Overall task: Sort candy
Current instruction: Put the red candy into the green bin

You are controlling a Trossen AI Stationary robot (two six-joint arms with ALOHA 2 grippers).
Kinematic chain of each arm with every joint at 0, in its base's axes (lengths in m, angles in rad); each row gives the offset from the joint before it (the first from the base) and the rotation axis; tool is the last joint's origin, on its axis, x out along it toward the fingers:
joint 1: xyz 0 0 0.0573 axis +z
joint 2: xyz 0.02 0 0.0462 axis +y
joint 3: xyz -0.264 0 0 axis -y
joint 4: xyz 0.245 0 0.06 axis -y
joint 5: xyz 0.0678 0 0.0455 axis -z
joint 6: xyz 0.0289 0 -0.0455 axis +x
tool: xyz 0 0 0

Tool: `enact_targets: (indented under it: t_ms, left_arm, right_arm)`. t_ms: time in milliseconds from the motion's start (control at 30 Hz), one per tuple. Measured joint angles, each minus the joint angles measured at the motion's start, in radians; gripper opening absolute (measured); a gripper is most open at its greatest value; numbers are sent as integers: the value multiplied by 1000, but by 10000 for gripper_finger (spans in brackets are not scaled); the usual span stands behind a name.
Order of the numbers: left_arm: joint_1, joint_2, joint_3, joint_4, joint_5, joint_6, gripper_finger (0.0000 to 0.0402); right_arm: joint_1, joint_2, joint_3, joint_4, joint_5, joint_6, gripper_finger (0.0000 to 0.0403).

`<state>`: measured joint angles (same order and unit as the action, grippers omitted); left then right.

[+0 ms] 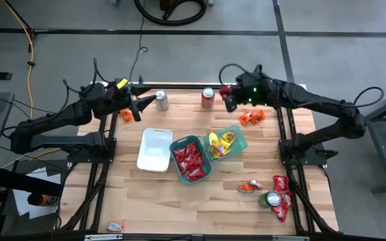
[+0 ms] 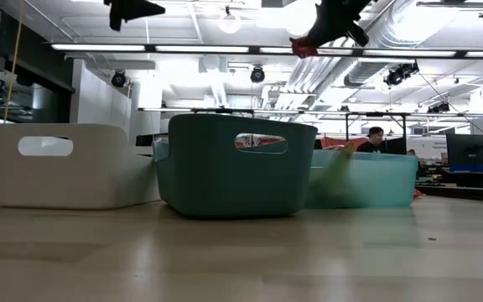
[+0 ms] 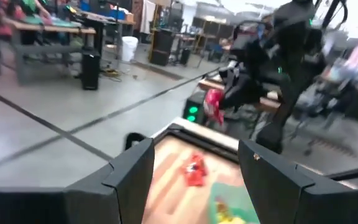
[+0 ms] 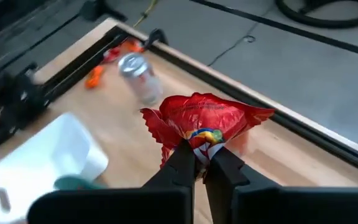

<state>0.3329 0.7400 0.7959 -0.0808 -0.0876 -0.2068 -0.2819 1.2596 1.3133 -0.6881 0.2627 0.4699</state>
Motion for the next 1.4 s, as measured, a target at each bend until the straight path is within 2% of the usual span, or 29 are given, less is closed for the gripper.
enact_targets:
  t_ms: [167, 300, 567, 700, 833, 1100, 1300, 1400]
  left_arm:
    - [-29, 16, -35, 58, 18, -122, 220]
    - [-56, 28, -36, 62, 7, -199, 220]
    - [-122, 47, -36, 65, -10, -237, 220]
    - [-159, 67, -36, 95, -8, -224, 220]
    - [-197, 89, -36, 103, 0, -150, 220]
    - [-219, 100, -36, 101, 0, -110, 220]
    - [-217, 94, -36, 89, -3, -17, 220]
    - [-216, 93, -36, 74, -6, 0, 220]
  right_arm:
    - [148, 0, -86, 28, 3, -18, 11]
    - [266, -3, -187, 152, -1, -38, 11]
    - [362, -3, -339, 724, -157, -93, 12]
    - [386, -3, -354, 876, -185, -144, 12]
    - [397, -3, -354, 892, -185, -199, 12]
    - [393, 22, -353, 899, -184, -160, 12]
    - [400, 152, -337, 884, -186, -66, 14]
    - [401, 237, -292, 806, -187, -59, 32]
